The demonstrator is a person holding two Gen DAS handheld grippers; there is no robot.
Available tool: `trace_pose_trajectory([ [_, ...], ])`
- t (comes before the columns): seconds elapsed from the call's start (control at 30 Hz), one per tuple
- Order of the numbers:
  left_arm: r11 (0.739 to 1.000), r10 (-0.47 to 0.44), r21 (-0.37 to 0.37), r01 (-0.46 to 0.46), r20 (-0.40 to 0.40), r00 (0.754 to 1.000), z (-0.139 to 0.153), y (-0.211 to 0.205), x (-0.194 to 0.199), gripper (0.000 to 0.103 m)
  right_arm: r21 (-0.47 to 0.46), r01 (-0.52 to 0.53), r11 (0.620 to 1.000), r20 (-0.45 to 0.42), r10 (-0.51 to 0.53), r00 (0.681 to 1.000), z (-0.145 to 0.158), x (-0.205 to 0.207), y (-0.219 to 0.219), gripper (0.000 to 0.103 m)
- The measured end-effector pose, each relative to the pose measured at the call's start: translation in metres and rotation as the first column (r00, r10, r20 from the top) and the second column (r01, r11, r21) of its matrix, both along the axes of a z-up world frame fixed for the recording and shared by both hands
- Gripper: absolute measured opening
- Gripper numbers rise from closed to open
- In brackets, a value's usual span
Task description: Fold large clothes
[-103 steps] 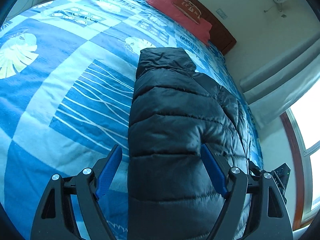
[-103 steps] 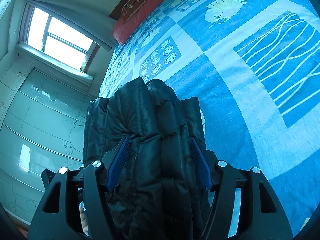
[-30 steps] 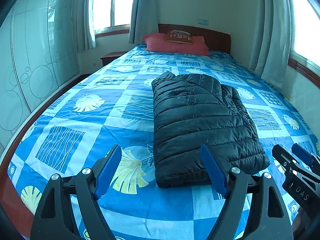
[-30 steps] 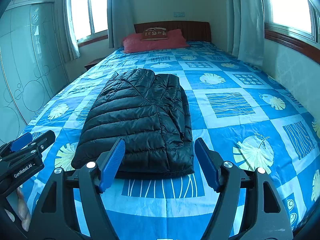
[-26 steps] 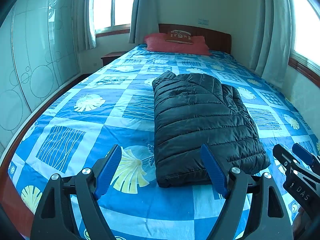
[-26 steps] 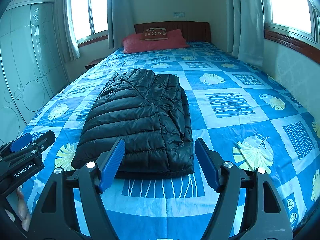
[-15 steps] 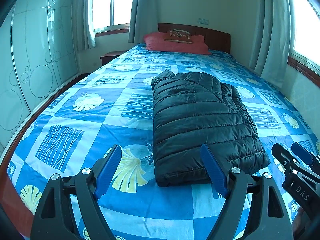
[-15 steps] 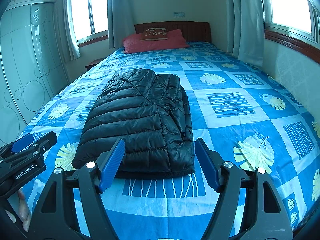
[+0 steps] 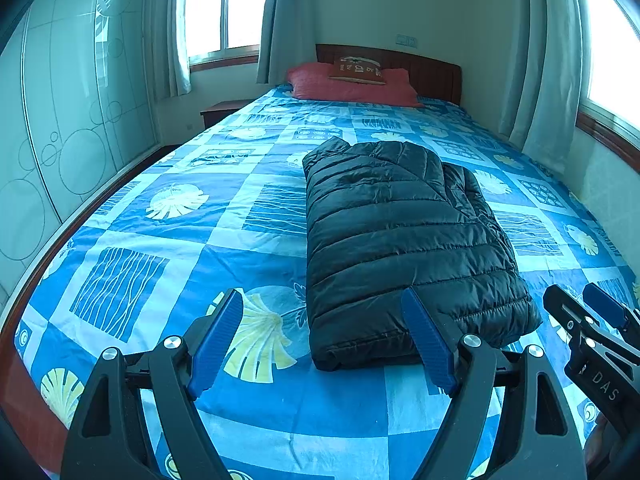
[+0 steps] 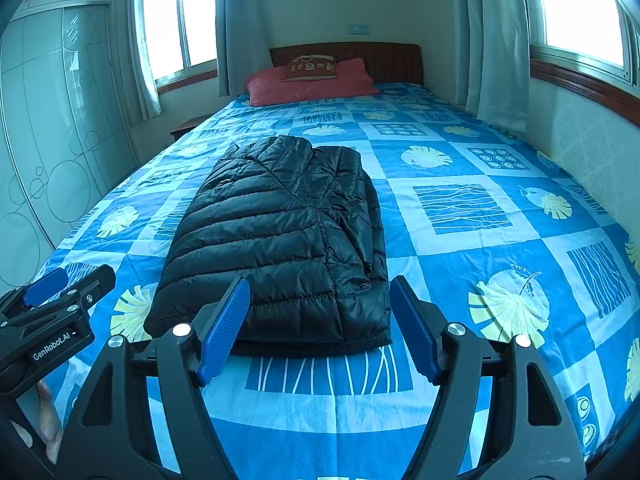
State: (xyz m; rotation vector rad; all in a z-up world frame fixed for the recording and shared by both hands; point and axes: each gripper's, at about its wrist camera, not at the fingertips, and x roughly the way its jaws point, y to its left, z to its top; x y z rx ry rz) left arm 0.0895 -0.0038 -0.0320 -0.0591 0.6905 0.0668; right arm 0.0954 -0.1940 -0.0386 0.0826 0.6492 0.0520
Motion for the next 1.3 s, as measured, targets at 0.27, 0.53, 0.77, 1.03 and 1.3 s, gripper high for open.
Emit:
trace_pose_trajectory([
  [0.27, 1.000, 0.000, -0.003, 0.000, -0.001, 1.000, -0.0008, 0.0005, -0.0010, 0.080, 0.000, -0.001, 1.000, 0.001, 0.001, 1.000, 0.0001, -0.0002, -0.0002, 0.072],
  [0.53, 1.000, -0.003, -0.006, 0.003, 0.000, 1.000, -0.0004, -0.0002, -0.0017, 0.080, 0.002, -0.003, 1.000, 0.007, 0.003, 1.000, -0.0008, -0.0016, 0.0038, 0.072],
  [0.77, 1.000, -0.004, -0.001, 0.004, 0.001, 1.000, 0.0006, -0.0027, -0.0025, 0.080, 0.003, -0.004, 1.000, 0.007, 0.004, 1.000, -0.0006, -0.0018, 0.0047, 0.072],
  [1.03, 1.000, 0.002, 0.004, -0.002, 0.000, 1.000, 0.0023, -0.0010, -0.0026, 0.080, 0.003, -0.004, 1.000, 0.006, 0.004, 1.000, -0.0009, -0.0021, 0.0055, 0.072],
  [1.3, 1.000, -0.001, 0.006, 0.000, 0.011, 1.000, 0.0069, -0.0009, -0.0028, 0.080, 0.002, -0.004, 1.000, 0.009, 0.004, 1.000, -0.0009, -0.0019, 0.0045, 0.072],
])
